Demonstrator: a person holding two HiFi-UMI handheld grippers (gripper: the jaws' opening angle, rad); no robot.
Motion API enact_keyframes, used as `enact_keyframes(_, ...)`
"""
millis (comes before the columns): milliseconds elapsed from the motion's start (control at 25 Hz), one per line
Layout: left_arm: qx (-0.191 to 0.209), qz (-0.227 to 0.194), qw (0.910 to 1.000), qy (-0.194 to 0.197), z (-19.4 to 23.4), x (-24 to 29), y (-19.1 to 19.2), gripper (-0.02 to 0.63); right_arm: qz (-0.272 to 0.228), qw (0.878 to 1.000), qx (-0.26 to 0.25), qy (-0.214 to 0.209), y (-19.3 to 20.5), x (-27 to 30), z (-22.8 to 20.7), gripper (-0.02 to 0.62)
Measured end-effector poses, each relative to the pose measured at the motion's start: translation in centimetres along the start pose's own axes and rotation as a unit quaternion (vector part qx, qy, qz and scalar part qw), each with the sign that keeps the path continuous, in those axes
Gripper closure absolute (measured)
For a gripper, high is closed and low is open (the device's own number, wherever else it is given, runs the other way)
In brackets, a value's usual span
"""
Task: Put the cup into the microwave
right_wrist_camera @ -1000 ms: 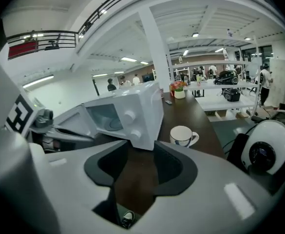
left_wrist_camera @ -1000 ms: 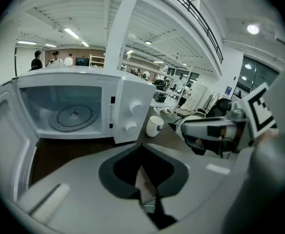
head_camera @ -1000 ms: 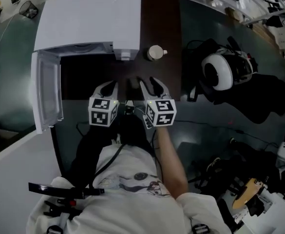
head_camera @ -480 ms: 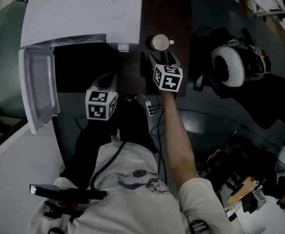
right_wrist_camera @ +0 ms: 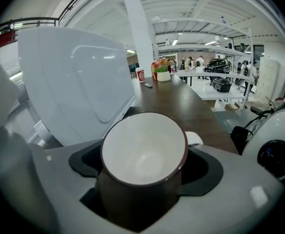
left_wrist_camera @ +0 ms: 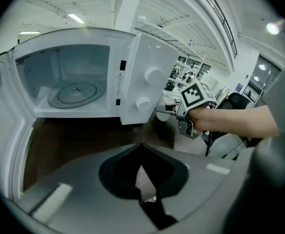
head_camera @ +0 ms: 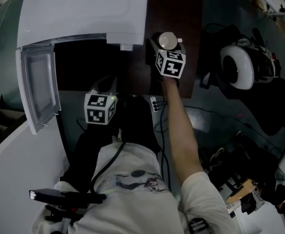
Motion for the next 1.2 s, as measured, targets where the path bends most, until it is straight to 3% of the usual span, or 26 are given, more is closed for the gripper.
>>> enact_keyframes(200,-0.003,0.006,0.9999,-0.012,0.8,-0.3,0.7,0.606,-0.007,1.000,-0.017,0.024,-0.2,0.6,-0.6,0.163)
enact_keyframes(640,-0.006,-0.003,0.9999,-0.016,0.8,-1.4,1.2,0.606,-0.023,0.997,-0.070,0.004,0.2,-3.0,1.2,0.169)
enact_keyframes(880,-0.010,-0.030,0.9994,-0.009,0.8,-2.6,0.1,0.606,-0.017,0.998,-0.065,-0.005,0.3,-7.4,5.0,0.169)
enact_keyframes(1200,-0.036,-0.071,0.9967,-0.015,2.7,-4.3,-2.1,0.606,-0.023,0.997,-0.058,-0.053,0.5,-10.9,13.3,0.169)
Point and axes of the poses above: the fingertips, and each gripper's own axes: x forward along the fingers, z to its left, y out of its underside, the point moved 1 cm from there along -x, backward along the fingers, and after that the axes turned 15 degrees about -y, right-handed, at the moved point
